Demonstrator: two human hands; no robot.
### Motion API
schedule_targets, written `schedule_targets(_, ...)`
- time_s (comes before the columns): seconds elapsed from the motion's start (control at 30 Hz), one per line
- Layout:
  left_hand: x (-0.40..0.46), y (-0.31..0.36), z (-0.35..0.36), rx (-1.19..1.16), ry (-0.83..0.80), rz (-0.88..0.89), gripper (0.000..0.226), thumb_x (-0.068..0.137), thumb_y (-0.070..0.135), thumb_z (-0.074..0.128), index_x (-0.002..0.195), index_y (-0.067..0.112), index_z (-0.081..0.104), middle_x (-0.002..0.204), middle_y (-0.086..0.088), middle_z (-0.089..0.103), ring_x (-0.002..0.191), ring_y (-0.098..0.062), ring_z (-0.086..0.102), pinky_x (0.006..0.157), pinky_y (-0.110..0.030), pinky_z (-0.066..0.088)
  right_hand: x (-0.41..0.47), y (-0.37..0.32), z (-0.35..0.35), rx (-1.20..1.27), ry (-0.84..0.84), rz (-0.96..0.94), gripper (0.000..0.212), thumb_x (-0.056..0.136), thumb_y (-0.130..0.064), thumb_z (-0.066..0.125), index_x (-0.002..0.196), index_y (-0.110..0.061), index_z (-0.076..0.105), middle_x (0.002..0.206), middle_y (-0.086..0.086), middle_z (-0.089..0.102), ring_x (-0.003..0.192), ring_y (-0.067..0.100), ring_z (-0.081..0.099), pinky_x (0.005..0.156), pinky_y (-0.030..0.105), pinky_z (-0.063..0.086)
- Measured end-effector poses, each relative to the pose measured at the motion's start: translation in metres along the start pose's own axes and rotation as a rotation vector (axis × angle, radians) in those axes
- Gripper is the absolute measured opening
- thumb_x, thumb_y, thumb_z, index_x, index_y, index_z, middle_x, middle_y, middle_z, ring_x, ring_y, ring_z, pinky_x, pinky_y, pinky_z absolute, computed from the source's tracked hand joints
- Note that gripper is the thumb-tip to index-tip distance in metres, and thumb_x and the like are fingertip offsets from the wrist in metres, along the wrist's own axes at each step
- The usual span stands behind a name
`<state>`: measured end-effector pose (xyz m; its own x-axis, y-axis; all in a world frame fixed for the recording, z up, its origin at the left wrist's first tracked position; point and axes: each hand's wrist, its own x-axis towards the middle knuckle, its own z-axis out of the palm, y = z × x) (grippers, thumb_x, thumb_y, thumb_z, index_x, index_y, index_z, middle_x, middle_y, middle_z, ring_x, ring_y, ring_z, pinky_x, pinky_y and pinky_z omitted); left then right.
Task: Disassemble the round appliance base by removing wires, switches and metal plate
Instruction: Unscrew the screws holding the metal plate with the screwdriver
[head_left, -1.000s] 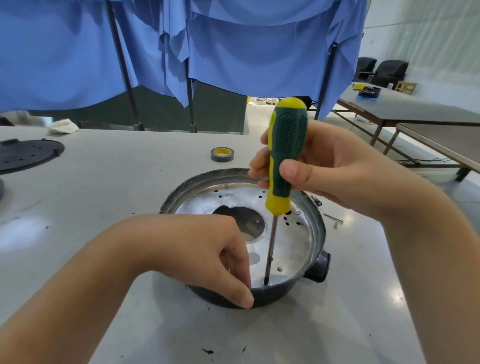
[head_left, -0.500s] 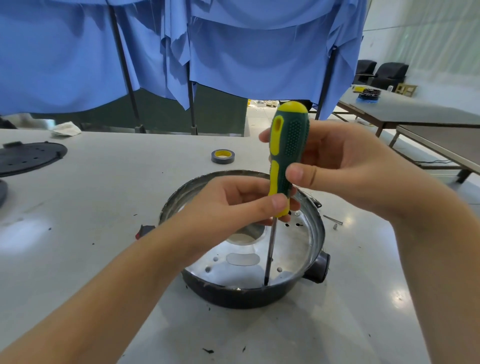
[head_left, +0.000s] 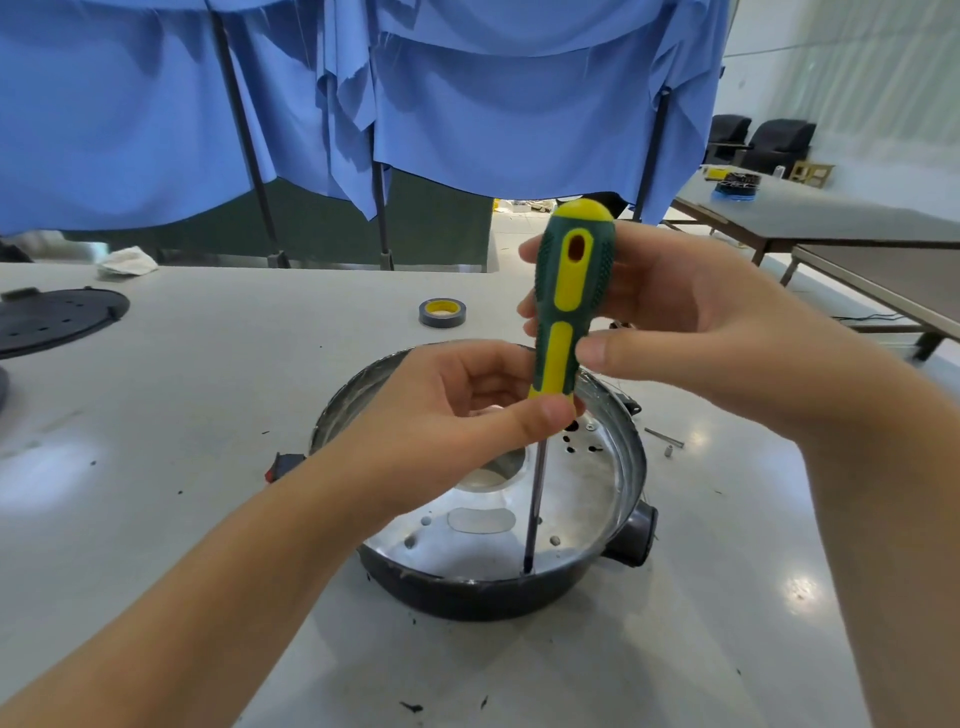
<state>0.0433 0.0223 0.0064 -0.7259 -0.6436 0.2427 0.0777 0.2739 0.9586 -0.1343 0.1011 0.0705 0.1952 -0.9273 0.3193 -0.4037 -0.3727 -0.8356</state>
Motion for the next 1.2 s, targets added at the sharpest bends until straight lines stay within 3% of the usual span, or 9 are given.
schedule_targets(0.17, -0.003, 0.007, 0.005, 0.051, 0.04, 0.06, 0.046, 0.064, 0.028, 0.085, 0.101, 0.007, 0.068, 0.09, -0.008, 0.073, 0.088, -0.025, 0.071, 0.08, -0.035, 0.06, 0.001, -0.006, 0.006, -0.137, 0.071, 0.0, 0.041, 0.069, -0.039, 0.078, 0.106, -0.025, 0.066, 0.098, -0.009, 0.071, 0.094, 0.011, 0.068, 0.084, 0.029, 0.057)
schedule_targets(0.23, -0.004, 0.01, 0.008, 0.069, 0.061, 0.074, 0.054, 0.062, 0.029, 0.083, 0.104, 0.002, 0.064, 0.086, -0.007, 0.072, 0.084, -0.024, 0.07, 0.08, -0.036, 0.06, 0.002, -0.007, 0.01, -0.144, 0.115, -0.027, 0.04, 0.065, -0.041, 0.077, 0.1, -0.025, 0.068, 0.096, -0.005, 0.072, 0.088, 0.011, 0.07, 0.081, 0.027, 0.058)
schedule_targets(0.33, -0.005, 0.013, 0.013, 0.093, 0.098, 0.059, 0.057, 0.062, 0.029, 0.087, 0.104, 0.001, 0.061, 0.079, -0.002, 0.068, 0.082, -0.024, 0.068, 0.077, -0.04, 0.06, 0.003, -0.006, 0.013, -0.125, 0.119, -0.056, 0.036, 0.071, -0.032, 0.076, 0.104, -0.021, 0.066, 0.099, -0.003, 0.071, 0.088, 0.011, 0.07, 0.078, 0.024, 0.058)
schedule_targets(0.43, -0.007, 0.014, 0.017, 0.124, 0.16, 0.022, 0.048, 0.063, 0.026, 0.09, 0.094, 0.006, 0.059, 0.071, 0.004, 0.066, 0.079, -0.025, 0.067, 0.073, -0.041, 0.059, 0.004, -0.004, 0.013, -0.097, 0.106, -0.073, 0.038, 0.075, -0.023, 0.073, 0.111, -0.018, 0.062, 0.101, -0.001, 0.072, 0.092, 0.014, 0.07, 0.081, 0.031, 0.058)
schedule_targets(0.53, -0.006, 0.015, 0.018, 0.135, 0.179, -0.013, 0.043, 0.063, 0.025, 0.089, 0.093, 0.011, 0.062, 0.078, -0.001, 0.07, 0.082, -0.025, 0.067, 0.077, -0.046, 0.058, 0.004, -0.002, 0.012, -0.054, 0.083, -0.083, 0.044, 0.077, -0.014, 0.069, 0.12, -0.019, 0.057, 0.097, -0.001, 0.072, 0.094, 0.02, 0.07, 0.084, 0.035, 0.058)
schedule_targets(0.7, -0.003, 0.02, 0.002, 0.116, 0.019, -0.091, 0.029, 0.067, 0.035, 0.076, 0.094, 0.027, 0.072, 0.086, 0.006, 0.075, 0.089, -0.018, 0.072, 0.087, -0.044, 0.058, 0.004, 0.001, 0.008, 0.022, 0.039, -0.077, 0.054, 0.08, -0.005, 0.062, 0.131, -0.017, 0.047, 0.095, -0.003, 0.072, 0.099, 0.016, 0.069, 0.083, 0.027, 0.055)
schedule_targets(0.93, -0.004, 0.019, -0.015, 0.087, -0.248, -0.162, 0.028, 0.08, 0.029, 0.069, 0.107, 0.028, 0.073, 0.106, 0.005, 0.075, 0.103, -0.014, 0.07, 0.095, -0.028, 0.052, 0.003, 0.001, 0.007, 0.103, 0.011, -0.075, 0.062, 0.081, 0.003, 0.056, 0.138, -0.013, 0.038, 0.103, 0.009, 0.07, 0.102, 0.017, 0.069, 0.081, 0.026, 0.054)
schedule_targets(1.07, -0.003, 0.016, -0.014, 0.085, -0.196, -0.147, 0.028, 0.073, 0.03, 0.074, 0.101, 0.026, 0.075, 0.101, 0.003, 0.076, 0.099, -0.015, 0.071, 0.092, -0.028, 0.055, 0.001, 0.0, 0.008, 0.136, -0.016, -0.074, 0.06, 0.082, 0.005, 0.054, 0.138, -0.012, 0.039, 0.107, 0.014, 0.069, 0.103, 0.019, 0.068, 0.082, 0.027, 0.054)
schedule_targets(1.2, -0.003, 0.018, -0.012, 0.146, -0.12, -0.14, 0.029, 0.065, 0.031, 0.078, 0.093, 0.026, 0.075, 0.093, 0.001, 0.077, 0.093, -0.018, 0.073, 0.093, -0.041, 0.055, -0.001, -0.004, 0.005, 0.141, -0.051, -0.05, 0.059, 0.081, 0.005, 0.057, 0.137, -0.01, 0.042, 0.114, 0.01, 0.069, 0.111, 0.019, 0.065, 0.084, 0.026, 0.054)
